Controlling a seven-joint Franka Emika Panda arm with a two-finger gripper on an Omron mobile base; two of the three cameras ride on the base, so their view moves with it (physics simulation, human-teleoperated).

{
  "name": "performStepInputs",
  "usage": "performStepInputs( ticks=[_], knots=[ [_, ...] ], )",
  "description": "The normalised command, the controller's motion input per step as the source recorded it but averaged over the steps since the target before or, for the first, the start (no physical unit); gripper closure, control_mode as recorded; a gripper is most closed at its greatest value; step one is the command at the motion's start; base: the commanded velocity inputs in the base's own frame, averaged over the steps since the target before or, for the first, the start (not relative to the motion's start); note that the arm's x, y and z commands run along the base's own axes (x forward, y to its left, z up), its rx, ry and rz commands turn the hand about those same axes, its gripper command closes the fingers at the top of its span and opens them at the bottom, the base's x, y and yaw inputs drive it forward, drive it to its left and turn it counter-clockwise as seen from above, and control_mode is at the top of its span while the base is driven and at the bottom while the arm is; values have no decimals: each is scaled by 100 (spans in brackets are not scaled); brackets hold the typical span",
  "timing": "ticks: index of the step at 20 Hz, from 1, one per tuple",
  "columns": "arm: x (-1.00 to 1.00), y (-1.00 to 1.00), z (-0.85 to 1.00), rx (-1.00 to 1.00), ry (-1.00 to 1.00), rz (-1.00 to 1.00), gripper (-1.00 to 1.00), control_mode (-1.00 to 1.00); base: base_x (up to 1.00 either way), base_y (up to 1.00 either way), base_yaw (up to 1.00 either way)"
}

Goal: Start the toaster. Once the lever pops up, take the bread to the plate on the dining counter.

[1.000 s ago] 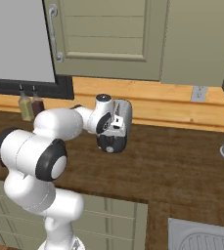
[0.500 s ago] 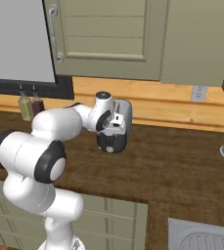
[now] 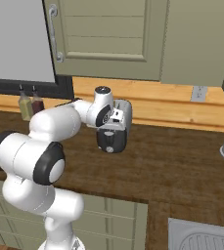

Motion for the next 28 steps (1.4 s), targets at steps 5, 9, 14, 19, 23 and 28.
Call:
performStepInputs(
  ticks=[5,9,14,19,23,28],
  knots=[
    [0,35,0,-4,2,0,-100,-100,0,0,0],
    [0,33,0,-3,1,0,-100,-100,0,0,0],
    [0,17,0,-1,1,0,-100,-100,0,0,0],
    [0,1,9,0,0,0,-100,-100,0,0,0],
    [0,0,10,0,0,0,-100,-100,0,0,0],
    [0,0,6,0,0,0,-100,-100,0,0,0]
  ],
)
